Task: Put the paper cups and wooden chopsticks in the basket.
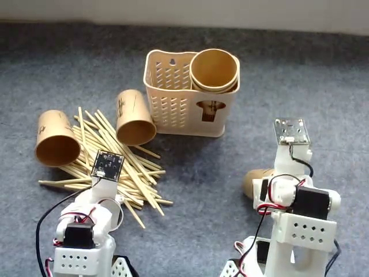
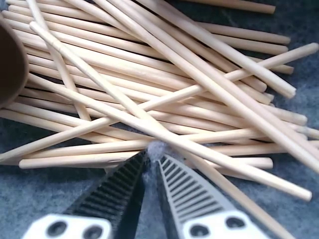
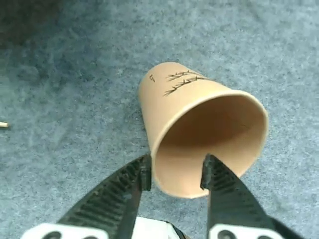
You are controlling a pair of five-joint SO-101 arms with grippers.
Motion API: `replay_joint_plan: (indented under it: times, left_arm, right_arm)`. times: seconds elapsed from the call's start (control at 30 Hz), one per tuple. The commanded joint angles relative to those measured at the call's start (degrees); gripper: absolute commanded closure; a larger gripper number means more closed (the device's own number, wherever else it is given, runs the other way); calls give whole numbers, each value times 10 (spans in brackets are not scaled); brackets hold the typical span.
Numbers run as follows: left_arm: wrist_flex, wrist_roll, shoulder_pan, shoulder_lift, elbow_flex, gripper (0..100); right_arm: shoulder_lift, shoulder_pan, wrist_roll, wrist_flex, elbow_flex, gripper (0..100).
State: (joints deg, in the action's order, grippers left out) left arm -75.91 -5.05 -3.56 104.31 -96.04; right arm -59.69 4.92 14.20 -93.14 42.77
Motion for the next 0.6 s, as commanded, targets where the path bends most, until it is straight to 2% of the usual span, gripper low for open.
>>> replay_joint_plan:
  times: [0.0,0.3,0.47,0.57]
  left_arm:
    - [-2,-4,8,8,-11,984]
    - [-2,-4,8,8,-11,984]
    - [-2,-4,8,8,-11,984]
    - [-2,-4,8,8,-11,984]
  right_arm:
    - [-7,-7,4,41,4,819]
    - [-7,-9,7,99,72,902]
    - [-10,-41,6,96,71,998]
    - [-10,-42,5,95,73,992]
